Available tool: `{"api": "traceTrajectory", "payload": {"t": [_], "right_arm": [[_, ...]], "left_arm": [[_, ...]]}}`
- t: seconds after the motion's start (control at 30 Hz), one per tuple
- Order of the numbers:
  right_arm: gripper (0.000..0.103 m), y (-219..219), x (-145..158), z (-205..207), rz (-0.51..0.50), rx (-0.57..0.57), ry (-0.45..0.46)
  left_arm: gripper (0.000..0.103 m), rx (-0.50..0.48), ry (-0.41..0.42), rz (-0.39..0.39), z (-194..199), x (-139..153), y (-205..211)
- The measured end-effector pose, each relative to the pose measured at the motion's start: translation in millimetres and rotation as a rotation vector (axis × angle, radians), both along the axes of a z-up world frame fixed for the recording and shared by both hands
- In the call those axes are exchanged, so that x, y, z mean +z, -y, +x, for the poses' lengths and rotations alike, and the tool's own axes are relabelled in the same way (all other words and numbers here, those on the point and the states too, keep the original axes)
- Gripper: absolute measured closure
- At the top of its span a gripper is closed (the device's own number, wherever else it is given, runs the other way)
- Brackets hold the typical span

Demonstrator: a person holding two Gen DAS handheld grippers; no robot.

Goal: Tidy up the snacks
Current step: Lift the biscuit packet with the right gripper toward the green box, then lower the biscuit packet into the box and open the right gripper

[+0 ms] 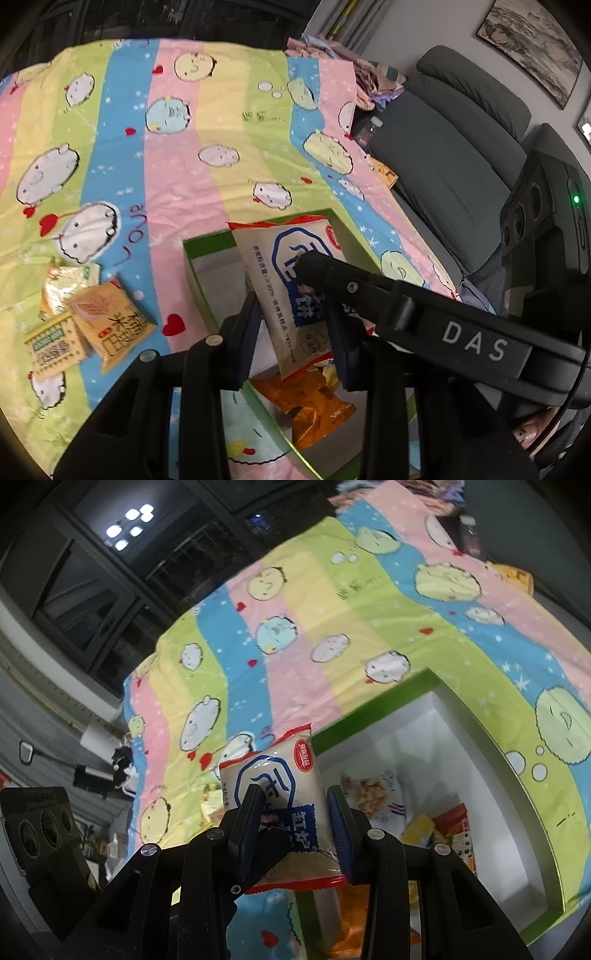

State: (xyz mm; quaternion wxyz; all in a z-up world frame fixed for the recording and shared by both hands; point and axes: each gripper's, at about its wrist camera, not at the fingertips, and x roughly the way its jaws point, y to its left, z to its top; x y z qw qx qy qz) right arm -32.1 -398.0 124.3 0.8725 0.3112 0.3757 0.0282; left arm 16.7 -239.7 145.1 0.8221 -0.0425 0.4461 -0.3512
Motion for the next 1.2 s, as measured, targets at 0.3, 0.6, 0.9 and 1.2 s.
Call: {"api": "traceTrajectory", "payload": {"t": [0.3,0.6,0.9,1.2], "right_arm": [[0.064,17,-23,6,0.013,-0.036,-0.098],[0.064,29,-41,11,0.021,-0.063,-0.171],[0.064,32,-50,14,-0.005,-0.086,-0.224],[0.039,25,-33,7,-0.055,-0.103,-0.167]], "left_arm": [[0.069,-0.034,-0.089,0.004,10,-25,18],[0.069,-0.056,-0.125,0.029,15,-41,31],[0.069,-0.050,-0.167,0.029,18,-52,35],[0.053,0.004,-0.126,-0.001,15,-32,3]]}}
